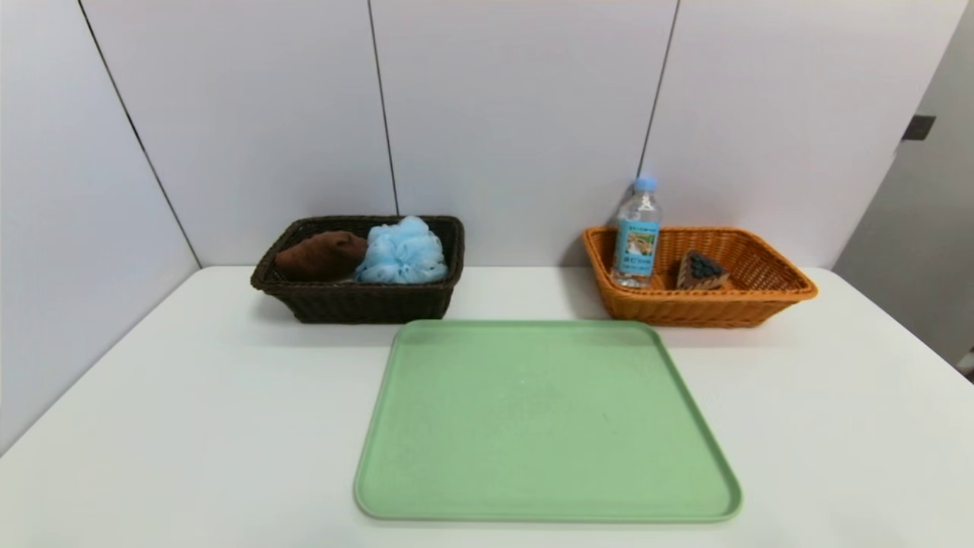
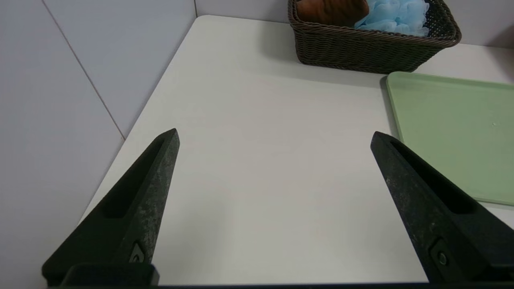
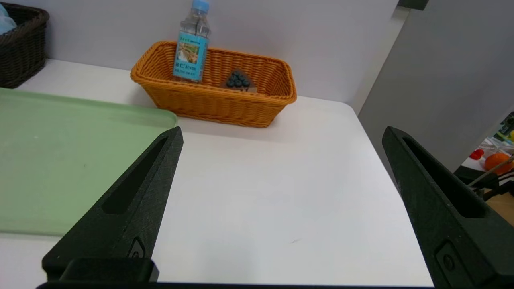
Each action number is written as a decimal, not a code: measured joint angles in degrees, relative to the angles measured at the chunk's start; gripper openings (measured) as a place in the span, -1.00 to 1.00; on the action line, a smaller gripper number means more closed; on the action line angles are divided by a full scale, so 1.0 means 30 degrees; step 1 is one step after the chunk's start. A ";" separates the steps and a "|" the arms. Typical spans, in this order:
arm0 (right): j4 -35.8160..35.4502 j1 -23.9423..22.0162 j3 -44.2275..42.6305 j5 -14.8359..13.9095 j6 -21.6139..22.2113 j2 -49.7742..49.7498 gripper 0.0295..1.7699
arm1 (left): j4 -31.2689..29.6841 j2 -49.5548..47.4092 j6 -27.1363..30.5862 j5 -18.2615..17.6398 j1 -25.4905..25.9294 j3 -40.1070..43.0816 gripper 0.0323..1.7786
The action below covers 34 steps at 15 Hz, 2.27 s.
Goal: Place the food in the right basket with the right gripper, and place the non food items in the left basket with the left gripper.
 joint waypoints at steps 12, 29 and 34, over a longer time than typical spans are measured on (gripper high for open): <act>-0.2979 -0.0183 0.5006 0.1353 -0.1020 -0.6908 0.93 | -0.7192 -0.6477 0.2901 -0.0605 0.0293 0.7489 0.90; 0.0215 -0.0183 0.7826 0.1638 0.2857 -0.7006 0.93 | -0.9939 -0.6652 0.3304 -0.3682 0.0293 1.4161 0.90; 0.0215 -0.0183 0.7826 0.1178 0.2865 -0.7006 0.93 | -1.0017 -0.6652 0.3287 -0.3629 0.0284 1.4190 0.90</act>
